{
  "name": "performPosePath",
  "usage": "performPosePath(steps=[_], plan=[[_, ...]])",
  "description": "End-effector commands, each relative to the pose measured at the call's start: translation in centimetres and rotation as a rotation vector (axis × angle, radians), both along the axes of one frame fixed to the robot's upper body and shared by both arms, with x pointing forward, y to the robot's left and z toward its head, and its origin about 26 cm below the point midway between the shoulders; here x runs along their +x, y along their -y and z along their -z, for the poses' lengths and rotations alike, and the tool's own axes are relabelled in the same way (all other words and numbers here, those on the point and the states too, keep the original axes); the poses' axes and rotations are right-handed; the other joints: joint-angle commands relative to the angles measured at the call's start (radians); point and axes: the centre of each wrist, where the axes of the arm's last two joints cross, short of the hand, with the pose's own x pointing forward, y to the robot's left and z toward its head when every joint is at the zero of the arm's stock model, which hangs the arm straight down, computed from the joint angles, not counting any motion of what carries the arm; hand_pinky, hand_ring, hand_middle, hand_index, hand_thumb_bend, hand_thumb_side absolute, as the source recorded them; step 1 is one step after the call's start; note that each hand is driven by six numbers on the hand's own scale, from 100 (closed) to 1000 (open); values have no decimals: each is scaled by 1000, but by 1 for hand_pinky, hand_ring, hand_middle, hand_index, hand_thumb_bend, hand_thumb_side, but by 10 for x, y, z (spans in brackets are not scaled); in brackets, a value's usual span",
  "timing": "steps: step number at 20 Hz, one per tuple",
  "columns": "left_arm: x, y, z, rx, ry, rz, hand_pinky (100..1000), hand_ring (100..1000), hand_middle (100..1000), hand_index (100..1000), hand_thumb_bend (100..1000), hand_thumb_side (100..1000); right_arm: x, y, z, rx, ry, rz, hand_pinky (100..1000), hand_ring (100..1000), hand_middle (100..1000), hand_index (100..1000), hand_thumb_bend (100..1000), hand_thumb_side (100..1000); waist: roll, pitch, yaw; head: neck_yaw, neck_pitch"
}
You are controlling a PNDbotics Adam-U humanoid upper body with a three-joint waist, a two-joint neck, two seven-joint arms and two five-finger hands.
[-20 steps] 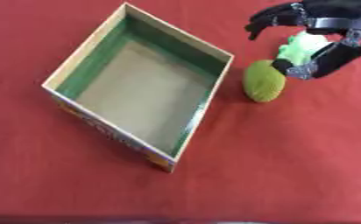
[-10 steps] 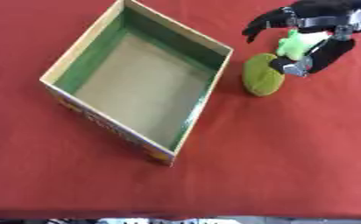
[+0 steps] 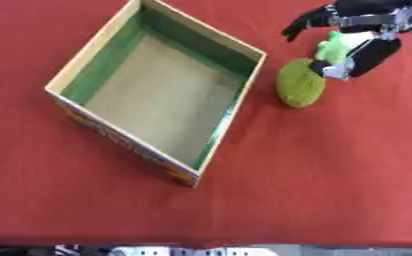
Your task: Pick up objects on the table and place them in the box.
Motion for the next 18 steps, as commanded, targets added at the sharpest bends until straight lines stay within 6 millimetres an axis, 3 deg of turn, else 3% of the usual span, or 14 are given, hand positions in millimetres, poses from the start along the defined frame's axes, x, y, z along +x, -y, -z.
performPosePath(steps=[1, 7, 10, 15, 18], plan=[[-3, 2, -9, 7, 31, 13, 843, 797, 717, 911, 171, 703, 3, 9, -8, -118, 1, -44, 1000, 1000, 859, 1000, 100, 386, -3, -17, 1, -2, 6], [-3, 2, -10, 4, 34, 16, 844, 795, 715, 911, 172, 703, 4, 17, 4, -167, -30, -56, 1000, 1000, 864, 1000, 100, 443, -5, -17, 2, 5, 6], [-3, 2, -10, 3, 34, 18, 844, 795, 714, 911, 172, 703, 0, 21, 6, -174, -22, -61, 1000, 1000, 863, 1000, 100, 417, -6, -16, 2, 13, 6], [-3, 3, -10, 5, 31, 23, 844, 794, 713, 911, 170, 705, -8, 25, 12, -140, 19, -49, 984, 1000, 837, 1000, 100, 528, -4, -14, 3, 32, 6], [-3, 3, -10, 5, 29, 26, 844, 794, 713, 911, 167, 708, -8, 25, 14, -105, 48, -29, 959, 1000, 808, 998, 100, 511, -2, -14, 3, 34, 6]])
